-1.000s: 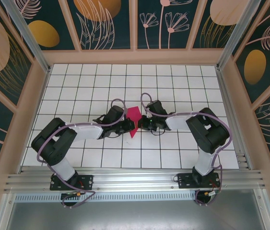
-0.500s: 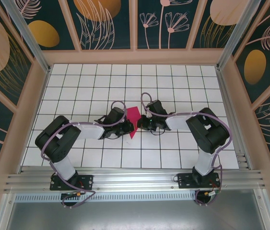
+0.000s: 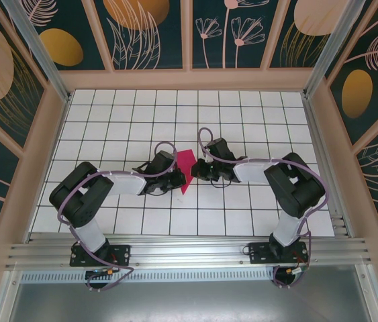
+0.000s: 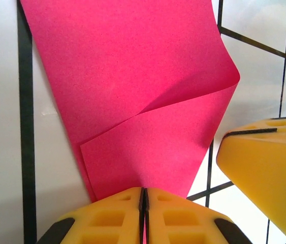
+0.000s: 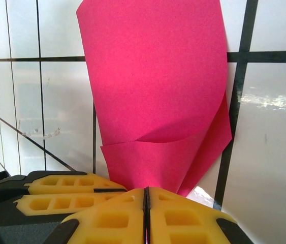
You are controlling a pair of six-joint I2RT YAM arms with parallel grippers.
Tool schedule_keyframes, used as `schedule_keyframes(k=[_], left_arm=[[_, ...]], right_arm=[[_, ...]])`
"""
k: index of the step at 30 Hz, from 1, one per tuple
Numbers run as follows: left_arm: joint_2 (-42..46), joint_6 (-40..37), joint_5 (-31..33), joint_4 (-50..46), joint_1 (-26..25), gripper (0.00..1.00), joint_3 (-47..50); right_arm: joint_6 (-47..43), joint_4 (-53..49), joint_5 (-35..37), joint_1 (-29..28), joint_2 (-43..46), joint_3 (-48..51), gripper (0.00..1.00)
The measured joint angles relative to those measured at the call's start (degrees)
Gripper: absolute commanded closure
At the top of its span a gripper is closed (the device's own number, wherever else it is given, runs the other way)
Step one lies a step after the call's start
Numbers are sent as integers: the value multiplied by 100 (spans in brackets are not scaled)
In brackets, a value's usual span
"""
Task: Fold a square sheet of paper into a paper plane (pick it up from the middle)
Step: Third fold the triangle at the center of the table.
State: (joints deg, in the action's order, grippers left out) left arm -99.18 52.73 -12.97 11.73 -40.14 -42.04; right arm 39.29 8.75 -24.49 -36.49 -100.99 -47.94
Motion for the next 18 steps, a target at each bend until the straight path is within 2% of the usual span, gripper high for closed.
schedule_keyframes(k=[18], left_arm=[[-22, -129, 116, -151, -15, 89, -74]], right_arm=[[-146, -66, 96, 2, -343, -208, 90]])
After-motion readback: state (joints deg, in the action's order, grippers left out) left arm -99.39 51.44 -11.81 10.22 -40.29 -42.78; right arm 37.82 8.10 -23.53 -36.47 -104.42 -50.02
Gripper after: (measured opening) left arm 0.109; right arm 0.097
